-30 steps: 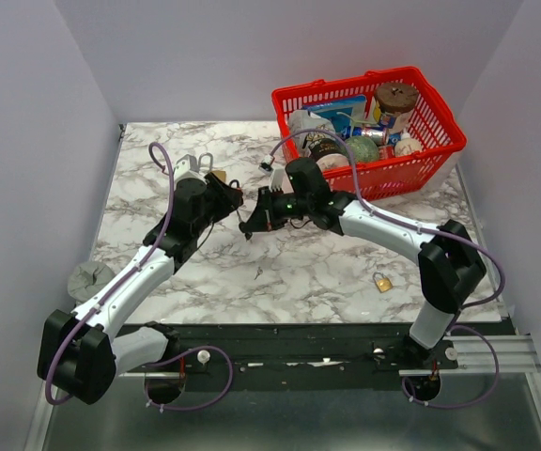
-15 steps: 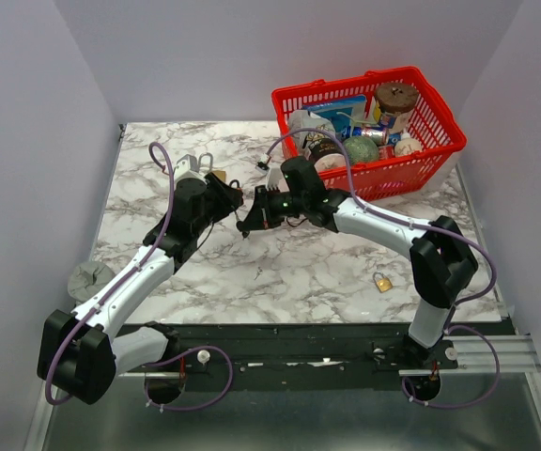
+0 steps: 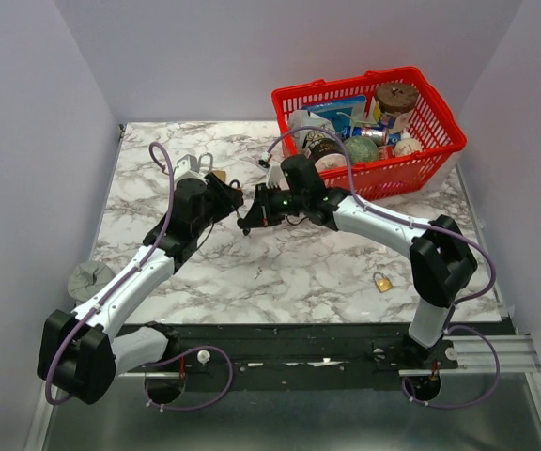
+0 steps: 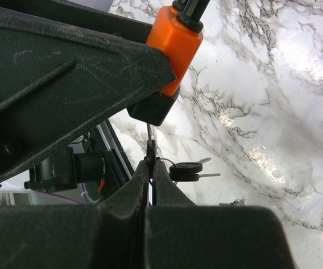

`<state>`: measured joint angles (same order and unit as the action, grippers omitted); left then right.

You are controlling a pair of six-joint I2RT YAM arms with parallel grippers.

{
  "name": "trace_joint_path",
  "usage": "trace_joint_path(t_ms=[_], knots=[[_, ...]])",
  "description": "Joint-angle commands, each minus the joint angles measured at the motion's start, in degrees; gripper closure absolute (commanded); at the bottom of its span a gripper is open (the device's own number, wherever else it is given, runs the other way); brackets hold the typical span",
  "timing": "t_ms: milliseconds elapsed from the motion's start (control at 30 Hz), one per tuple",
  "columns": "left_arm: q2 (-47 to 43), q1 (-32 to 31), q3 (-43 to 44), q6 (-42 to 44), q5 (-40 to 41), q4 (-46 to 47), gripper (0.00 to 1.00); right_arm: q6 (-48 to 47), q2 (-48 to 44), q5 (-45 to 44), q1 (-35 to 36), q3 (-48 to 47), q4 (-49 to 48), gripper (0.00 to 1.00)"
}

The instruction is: Unlock with the key

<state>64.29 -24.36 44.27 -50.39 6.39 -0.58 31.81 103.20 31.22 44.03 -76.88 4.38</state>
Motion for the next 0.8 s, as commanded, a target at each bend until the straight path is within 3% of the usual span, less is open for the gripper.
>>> trace_joint_path(t_ms=[0, 767], knots=[[-0.7, 0.4, 2.0, 0.4, -1.1, 1.4, 1.00, 0.9, 0.9, -0.8, -0.7, -1.0, 0.8, 0.99], [0.0, 0.4, 2.0, 0.0, -1.9, 1.5, 1.00, 2.9, -0.5, -5.4, -1.2, -0.4, -2.4, 0.99]])
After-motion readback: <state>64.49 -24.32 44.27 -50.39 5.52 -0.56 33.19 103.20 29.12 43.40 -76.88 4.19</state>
